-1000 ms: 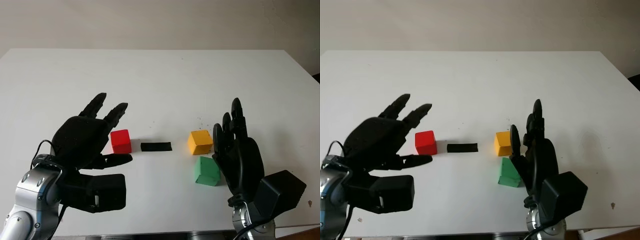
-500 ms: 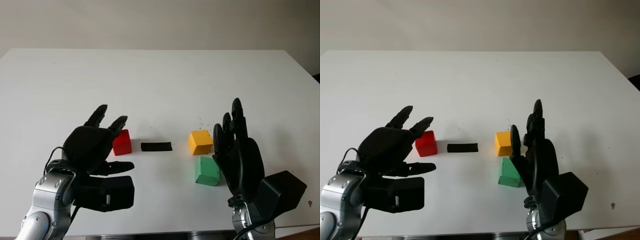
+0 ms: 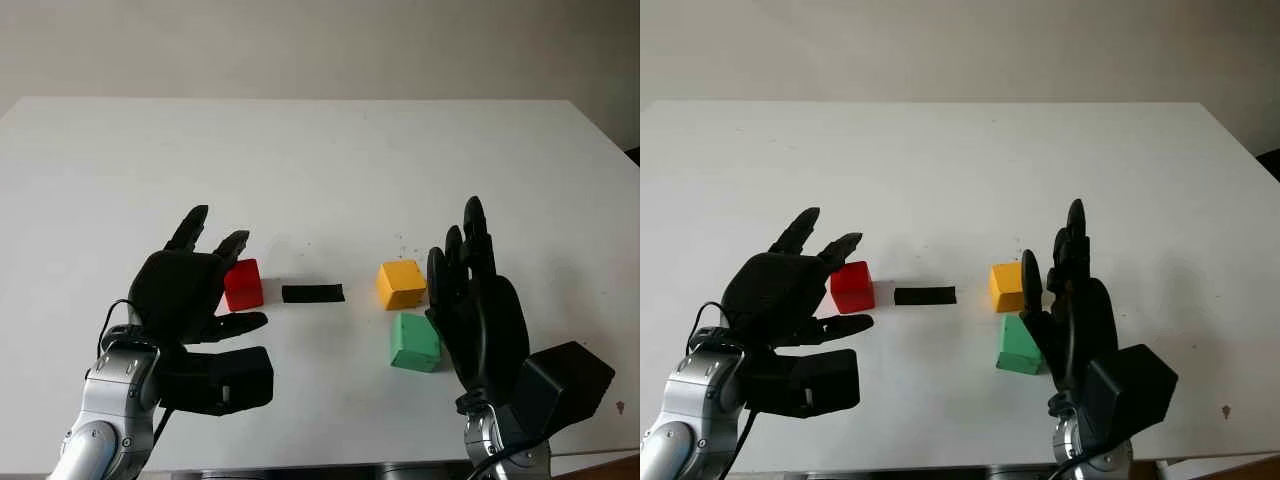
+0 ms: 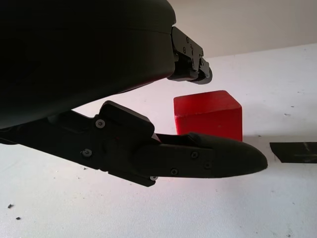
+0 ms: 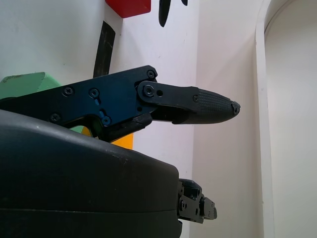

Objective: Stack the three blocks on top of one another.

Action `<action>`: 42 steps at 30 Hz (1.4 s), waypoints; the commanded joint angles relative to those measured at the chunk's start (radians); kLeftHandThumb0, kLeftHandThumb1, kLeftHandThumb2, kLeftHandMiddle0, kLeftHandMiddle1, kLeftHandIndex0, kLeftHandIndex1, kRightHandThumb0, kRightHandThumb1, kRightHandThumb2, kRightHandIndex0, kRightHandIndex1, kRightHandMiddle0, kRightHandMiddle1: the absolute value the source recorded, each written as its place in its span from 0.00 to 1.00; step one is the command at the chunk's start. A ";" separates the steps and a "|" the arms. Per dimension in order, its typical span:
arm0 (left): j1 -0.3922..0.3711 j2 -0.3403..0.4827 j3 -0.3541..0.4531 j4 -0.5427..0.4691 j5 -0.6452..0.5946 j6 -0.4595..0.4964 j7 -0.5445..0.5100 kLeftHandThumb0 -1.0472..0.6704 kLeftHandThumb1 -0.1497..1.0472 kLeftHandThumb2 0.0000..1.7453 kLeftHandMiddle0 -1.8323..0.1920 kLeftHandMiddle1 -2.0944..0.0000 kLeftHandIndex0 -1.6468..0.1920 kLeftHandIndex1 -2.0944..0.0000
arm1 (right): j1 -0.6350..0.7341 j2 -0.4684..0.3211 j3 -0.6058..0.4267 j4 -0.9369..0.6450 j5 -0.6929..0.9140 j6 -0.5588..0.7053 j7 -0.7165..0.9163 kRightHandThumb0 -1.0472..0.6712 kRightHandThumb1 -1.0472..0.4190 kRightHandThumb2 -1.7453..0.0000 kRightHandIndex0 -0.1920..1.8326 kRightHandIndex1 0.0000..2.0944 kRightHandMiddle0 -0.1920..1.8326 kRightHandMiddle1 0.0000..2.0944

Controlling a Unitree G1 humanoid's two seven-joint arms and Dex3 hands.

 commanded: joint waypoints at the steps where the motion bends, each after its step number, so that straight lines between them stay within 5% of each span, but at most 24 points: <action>1: -0.009 0.000 -0.009 -0.004 0.016 0.000 0.007 0.14 1.00 0.22 0.93 0.97 0.85 0.77 | 0.007 0.001 -0.001 -0.018 0.000 0.003 -0.001 0.24 0.00 0.71 0.03 0.03 0.04 0.03; 3: -0.006 0.002 -0.008 -0.006 0.019 -0.003 0.007 0.17 1.00 0.22 0.92 0.97 0.94 0.60 | 0.006 0.002 -0.001 -0.020 0.002 0.006 0.000 0.25 0.00 0.71 0.03 0.03 0.04 0.03; 7: -0.001 0.006 -0.006 -0.012 0.020 -0.012 0.003 0.23 1.00 0.22 0.91 0.97 0.99 0.45 | 0.007 0.005 -0.002 -0.023 0.009 0.010 -0.001 0.25 0.00 0.71 0.03 0.03 0.04 0.03; 18: -0.004 0.003 -0.006 0.000 0.016 -0.023 0.011 0.34 1.00 0.17 0.87 0.97 0.99 0.32 | 0.004 0.005 -0.002 -0.023 -0.003 0.007 -0.010 0.25 0.00 0.72 0.04 0.03 0.05 0.03; 24: -0.009 0.012 0.000 0.008 -0.029 -0.045 0.005 0.37 1.00 0.19 0.86 0.97 1.00 0.15 | 0.001 -0.002 -0.002 -0.026 -0.013 0.010 -0.010 0.24 0.00 0.71 0.04 0.03 0.05 0.03; 30: -0.010 0.013 0.010 0.021 -0.094 -0.064 0.019 0.40 1.00 0.20 0.84 0.96 1.00 0.18 | 0.002 -0.001 -0.002 -0.035 -0.012 0.023 -0.010 0.24 0.00 0.72 0.03 0.03 0.05 0.03; 42: -0.032 0.068 0.118 -0.038 -0.485 -0.105 -0.103 0.35 1.00 0.24 0.82 0.97 1.00 0.17 | 0.007 0.004 0.002 -0.037 -0.007 0.027 -0.011 0.24 0.00 0.71 0.03 0.03 0.04 0.02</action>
